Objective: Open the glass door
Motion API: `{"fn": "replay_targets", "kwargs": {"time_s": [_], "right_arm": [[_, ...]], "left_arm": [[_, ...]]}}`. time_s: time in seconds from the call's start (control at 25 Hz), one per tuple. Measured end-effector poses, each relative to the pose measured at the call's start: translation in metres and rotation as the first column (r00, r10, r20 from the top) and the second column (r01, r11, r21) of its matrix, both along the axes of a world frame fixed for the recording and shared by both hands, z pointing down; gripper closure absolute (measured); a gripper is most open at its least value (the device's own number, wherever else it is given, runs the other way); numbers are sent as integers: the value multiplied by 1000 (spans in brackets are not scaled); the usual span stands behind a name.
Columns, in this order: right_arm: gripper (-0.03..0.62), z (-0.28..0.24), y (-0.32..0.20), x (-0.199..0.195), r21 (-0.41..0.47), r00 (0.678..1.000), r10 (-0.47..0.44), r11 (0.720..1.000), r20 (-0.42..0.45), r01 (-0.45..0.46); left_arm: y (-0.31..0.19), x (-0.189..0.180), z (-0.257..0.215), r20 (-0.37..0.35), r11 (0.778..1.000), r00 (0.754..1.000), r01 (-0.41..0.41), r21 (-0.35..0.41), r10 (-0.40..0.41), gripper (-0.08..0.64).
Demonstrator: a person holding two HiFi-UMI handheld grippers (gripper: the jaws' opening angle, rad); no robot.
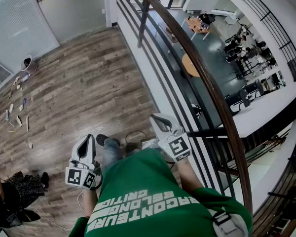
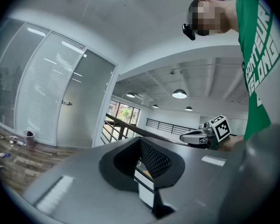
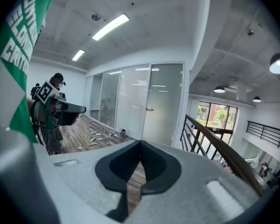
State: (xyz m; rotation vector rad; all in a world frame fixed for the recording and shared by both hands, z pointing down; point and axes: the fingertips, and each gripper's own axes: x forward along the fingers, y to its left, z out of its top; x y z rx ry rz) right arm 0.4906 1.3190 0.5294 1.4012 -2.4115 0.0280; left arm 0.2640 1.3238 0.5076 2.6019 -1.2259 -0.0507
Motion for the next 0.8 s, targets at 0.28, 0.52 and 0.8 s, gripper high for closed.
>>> {"fn": "replay_targets", "kwargs": {"time_s": [0.28,0.52,0.8], "right_arm": [[598,8,-3,8,-18,998,63,998,15,-63],[598,9,-7,19,-48,988,153,987,6,-152],[598,-4,-41,14,-45,970,241,969,-14,-242]], "left_arm": [[-13,17,8,-21,995,996,-88,-37,87,543],[-36,36,1,-65,974,973,-224,-31,222,543],[-81,36,-10,-93,946,941,-323,23,324,543]]}}
